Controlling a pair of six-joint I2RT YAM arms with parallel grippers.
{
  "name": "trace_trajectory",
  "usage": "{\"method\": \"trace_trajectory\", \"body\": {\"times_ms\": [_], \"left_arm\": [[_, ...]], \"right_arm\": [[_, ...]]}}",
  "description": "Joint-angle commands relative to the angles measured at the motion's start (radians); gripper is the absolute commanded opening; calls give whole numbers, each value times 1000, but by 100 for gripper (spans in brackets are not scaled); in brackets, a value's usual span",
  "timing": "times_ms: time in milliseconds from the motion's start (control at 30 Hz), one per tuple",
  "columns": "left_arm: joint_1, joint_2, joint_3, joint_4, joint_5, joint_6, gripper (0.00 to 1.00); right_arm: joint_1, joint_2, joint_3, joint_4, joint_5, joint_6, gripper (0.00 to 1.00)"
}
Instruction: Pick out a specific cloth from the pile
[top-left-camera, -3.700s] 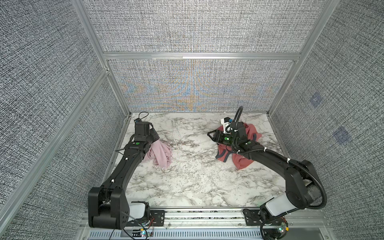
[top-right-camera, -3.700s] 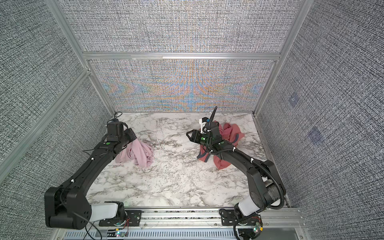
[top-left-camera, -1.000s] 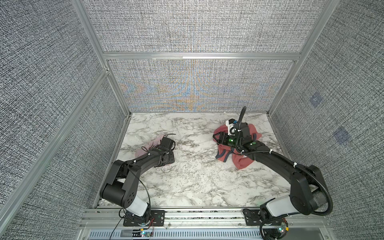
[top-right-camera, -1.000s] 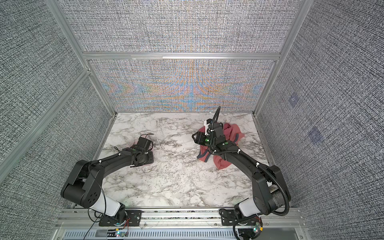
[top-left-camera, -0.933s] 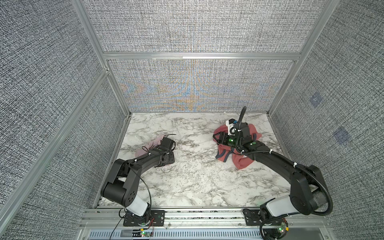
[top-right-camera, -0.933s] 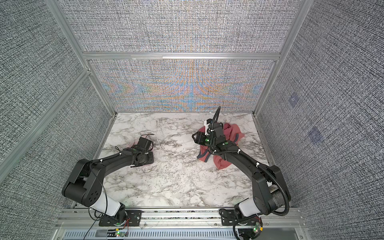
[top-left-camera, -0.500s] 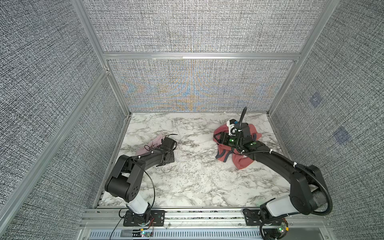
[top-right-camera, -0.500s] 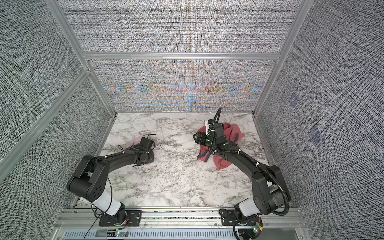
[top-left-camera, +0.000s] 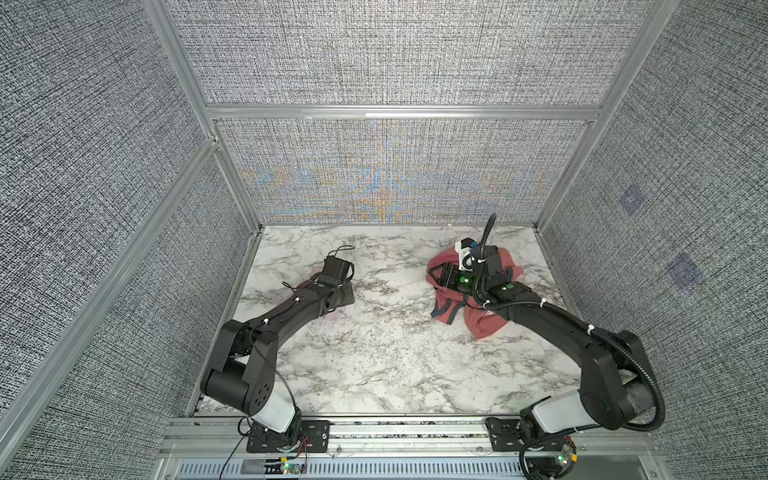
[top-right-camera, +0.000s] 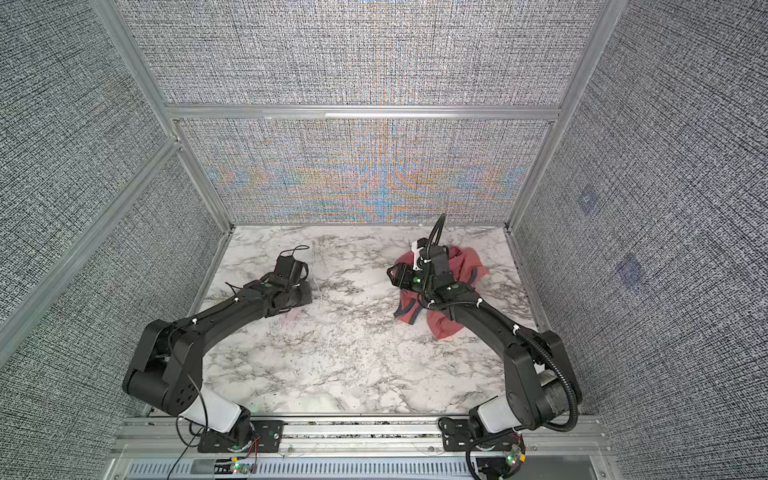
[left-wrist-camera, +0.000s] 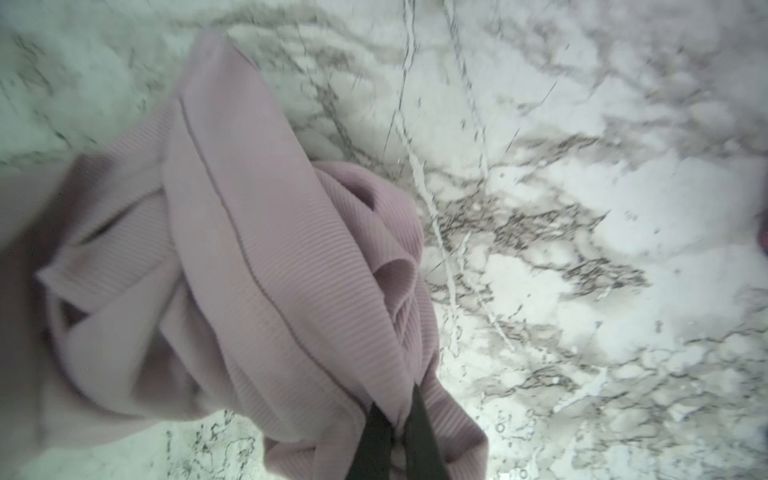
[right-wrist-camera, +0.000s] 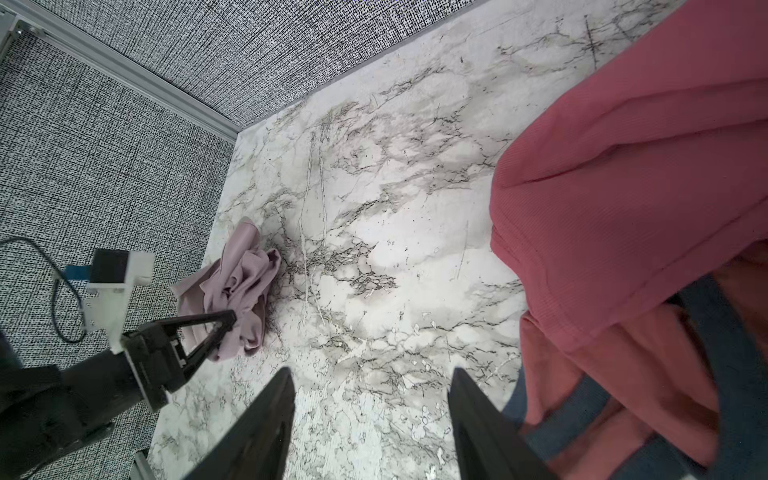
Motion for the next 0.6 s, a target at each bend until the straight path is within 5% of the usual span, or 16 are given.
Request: {"method": "trace_trajectory", "body": {"times_ms": [0,333,567], "left_arm": [[19,-36,30,-48,-40,-4,0],[228,-172,-119,106,-17,-45,0],[330,-116,-156,190,14,-74,0]], "right_arm": [[0,-9,-4,14,-3,8,61],[-1,11,0,43,-22,24,61],[-1,19,16,32,-36,22,61]]}}
